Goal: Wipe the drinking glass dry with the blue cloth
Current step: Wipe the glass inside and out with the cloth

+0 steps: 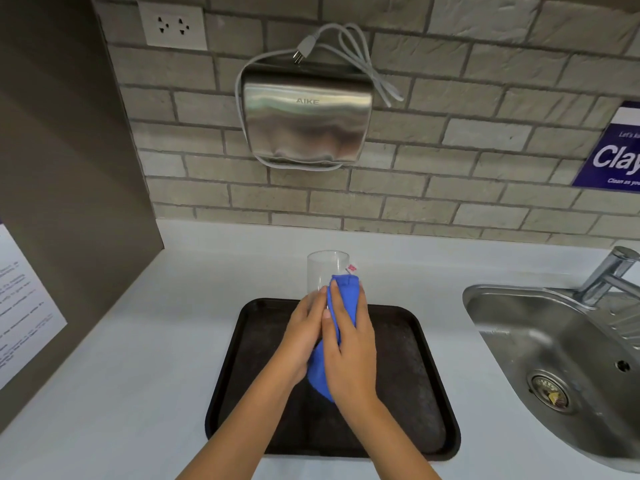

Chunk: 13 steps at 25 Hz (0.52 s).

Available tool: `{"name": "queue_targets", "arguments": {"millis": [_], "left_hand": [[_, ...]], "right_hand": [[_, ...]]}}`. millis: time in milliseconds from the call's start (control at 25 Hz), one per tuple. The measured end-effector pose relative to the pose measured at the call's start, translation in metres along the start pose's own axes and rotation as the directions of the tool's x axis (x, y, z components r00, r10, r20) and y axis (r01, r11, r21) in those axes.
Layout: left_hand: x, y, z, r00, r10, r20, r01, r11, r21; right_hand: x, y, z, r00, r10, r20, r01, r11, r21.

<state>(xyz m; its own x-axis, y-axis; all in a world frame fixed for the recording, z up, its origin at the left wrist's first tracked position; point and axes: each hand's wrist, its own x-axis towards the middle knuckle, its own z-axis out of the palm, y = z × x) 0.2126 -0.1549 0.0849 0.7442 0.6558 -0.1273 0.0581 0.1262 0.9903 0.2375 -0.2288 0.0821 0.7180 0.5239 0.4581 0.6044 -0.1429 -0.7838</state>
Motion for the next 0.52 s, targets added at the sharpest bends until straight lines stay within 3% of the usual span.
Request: {"name": "queue_targets", "arguments": {"millis": [80,200,280,400,520], "left_hand": [[-0.006,-0.005,0.005,0.994,-0.068,-0.082,0.061,0.994,-0.088],[-0.007,-0.003,-0.009,0.977,-0.054,0.208,0.117,0.945,-0.305],[-0.006,-0.001,-0.021,0.974,-0.078,0.215,0.154,0.918,-0.365],[-0.009,0.006,-0.009,0.983,-0.058,0.176,0.128,0.899,-0.418],[-0.007,0.014,0.003,0.995,-0.093,0.037,0.099,0.885,-0.455]], "right_hand": [[0.011,0.001,-0.002,1.0,-0.007,0.025,0.007,1.0,-0.031],[0.036,-0.003,-0.015,0.994,0.068,0.09,-0.074,0.995,0.071],[0.05,-0.005,-0.023,0.982,0.139,0.125,-0.165,0.958,0.236],[0.059,-0.002,-0.03,0.89,0.38,0.252,-0.456,0.757,0.468],[0.043,0.004,-0.028,0.761,0.491,0.424,-0.647,0.536,0.542]]}}
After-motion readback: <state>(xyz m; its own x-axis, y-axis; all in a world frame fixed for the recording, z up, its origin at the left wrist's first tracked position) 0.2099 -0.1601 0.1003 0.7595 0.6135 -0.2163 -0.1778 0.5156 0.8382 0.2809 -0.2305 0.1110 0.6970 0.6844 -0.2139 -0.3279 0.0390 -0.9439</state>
